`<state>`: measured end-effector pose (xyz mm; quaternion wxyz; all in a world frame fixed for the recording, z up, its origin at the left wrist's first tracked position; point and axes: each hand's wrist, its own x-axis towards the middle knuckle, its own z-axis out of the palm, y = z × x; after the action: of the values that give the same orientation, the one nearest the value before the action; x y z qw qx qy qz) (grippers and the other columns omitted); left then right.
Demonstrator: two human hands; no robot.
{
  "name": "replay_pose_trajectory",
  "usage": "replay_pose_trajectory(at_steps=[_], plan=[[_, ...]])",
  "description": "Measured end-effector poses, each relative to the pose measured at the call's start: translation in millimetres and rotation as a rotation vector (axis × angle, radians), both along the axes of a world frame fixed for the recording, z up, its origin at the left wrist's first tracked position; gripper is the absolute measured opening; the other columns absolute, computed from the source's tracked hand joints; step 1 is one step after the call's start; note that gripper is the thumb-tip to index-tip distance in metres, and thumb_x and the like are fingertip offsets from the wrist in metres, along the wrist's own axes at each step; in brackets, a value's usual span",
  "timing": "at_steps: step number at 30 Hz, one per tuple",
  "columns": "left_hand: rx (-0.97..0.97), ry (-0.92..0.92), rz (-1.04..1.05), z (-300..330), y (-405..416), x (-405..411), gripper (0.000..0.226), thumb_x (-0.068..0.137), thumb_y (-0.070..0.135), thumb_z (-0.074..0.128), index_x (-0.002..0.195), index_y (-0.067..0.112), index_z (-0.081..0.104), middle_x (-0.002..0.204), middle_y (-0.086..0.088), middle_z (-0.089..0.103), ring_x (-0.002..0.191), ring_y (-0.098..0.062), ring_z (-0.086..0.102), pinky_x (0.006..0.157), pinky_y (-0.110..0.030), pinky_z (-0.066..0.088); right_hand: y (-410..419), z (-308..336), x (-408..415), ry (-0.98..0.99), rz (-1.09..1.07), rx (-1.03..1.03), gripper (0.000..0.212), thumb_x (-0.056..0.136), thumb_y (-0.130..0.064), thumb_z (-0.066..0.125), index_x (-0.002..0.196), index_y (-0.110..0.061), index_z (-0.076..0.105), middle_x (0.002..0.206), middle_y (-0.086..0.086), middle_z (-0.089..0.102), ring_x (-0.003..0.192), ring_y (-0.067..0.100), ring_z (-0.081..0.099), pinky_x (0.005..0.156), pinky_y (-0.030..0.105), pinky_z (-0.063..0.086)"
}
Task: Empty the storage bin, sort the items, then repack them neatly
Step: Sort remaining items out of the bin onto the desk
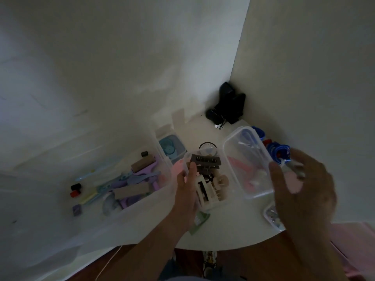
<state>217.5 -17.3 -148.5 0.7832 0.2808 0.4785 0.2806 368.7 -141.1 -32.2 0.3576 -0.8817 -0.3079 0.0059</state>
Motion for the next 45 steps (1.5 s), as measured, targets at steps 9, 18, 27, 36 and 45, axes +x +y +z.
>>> replay_pose_trajectory(at_steps=[9,18,27,36,45], plan=[[-0.054,-0.12,0.002,6.6,-9.5,21.0,0.079,0.083,0.079,0.046,0.131,0.018,0.059,0.123,-0.026,0.064,0.107,-0.043,0.063,0.083,-0.052,0.056,-2.3,-39.3,-47.0,0.038,0.552,-0.252,0.053,0.094,-0.069,0.03,0.143,-0.05,0.033,0.146,-0.016,0.035,0.131,0.007,0.033,0.1,0.034,0.044],[0.025,-0.093,-0.065,12.2,-19.2,22.9,0.062,0.082,0.038,0.073,0.134,0.012,0.052,0.126,-0.018,0.064,0.112,-0.035,0.065,0.084,-0.043,0.057,10.2,-56.7,-40.6,0.08,0.439,-0.092,0.045,0.071,-0.058,0.075,0.11,-0.046,0.056,0.135,-0.001,0.03,0.128,0.026,0.034,0.096,0.047,0.044],[0.046,-0.053,-0.026,19.6,-22.6,32.1,0.063,0.072,0.041,0.079,0.125,0.017,0.054,0.113,-0.012,0.071,0.104,-0.031,0.07,0.079,-0.04,0.058,20.3,-55.1,-29.6,0.081,0.359,-0.207,0.082,0.058,-0.071,0.066,0.13,-0.053,0.03,0.136,-0.004,0.031,0.119,0.025,0.04,0.091,0.047,0.048],[0.075,0.299,0.054,30.7,-18.1,38.5,0.096,0.043,0.082,0.075,0.097,0.003,0.072,0.092,-0.019,0.073,0.086,-0.035,0.071,0.074,-0.048,0.06,25.9,-52.8,-30.3,-0.046,0.387,-0.275,0.073,0.063,-0.074,0.06,0.128,-0.053,0.035,0.132,0.005,0.035,0.119,0.029,0.043,0.091,0.047,0.047],[-0.006,0.193,-0.044,44.8,-16.8,30.5,0.072,0.059,0.054,0.087,0.108,0.006,0.067,0.098,-0.013,0.074,0.088,-0.028,0.073,0.067,-0.034,0.061,33.3,-48.1,-21.9,-0.008,0.444,-0.232,0.079,0.053,-0.068,0.067,0.122,-0.048,0.034,0.12,-0.003,0.033,0.116,0.025,0.039,0.088,0.043,0.044]])
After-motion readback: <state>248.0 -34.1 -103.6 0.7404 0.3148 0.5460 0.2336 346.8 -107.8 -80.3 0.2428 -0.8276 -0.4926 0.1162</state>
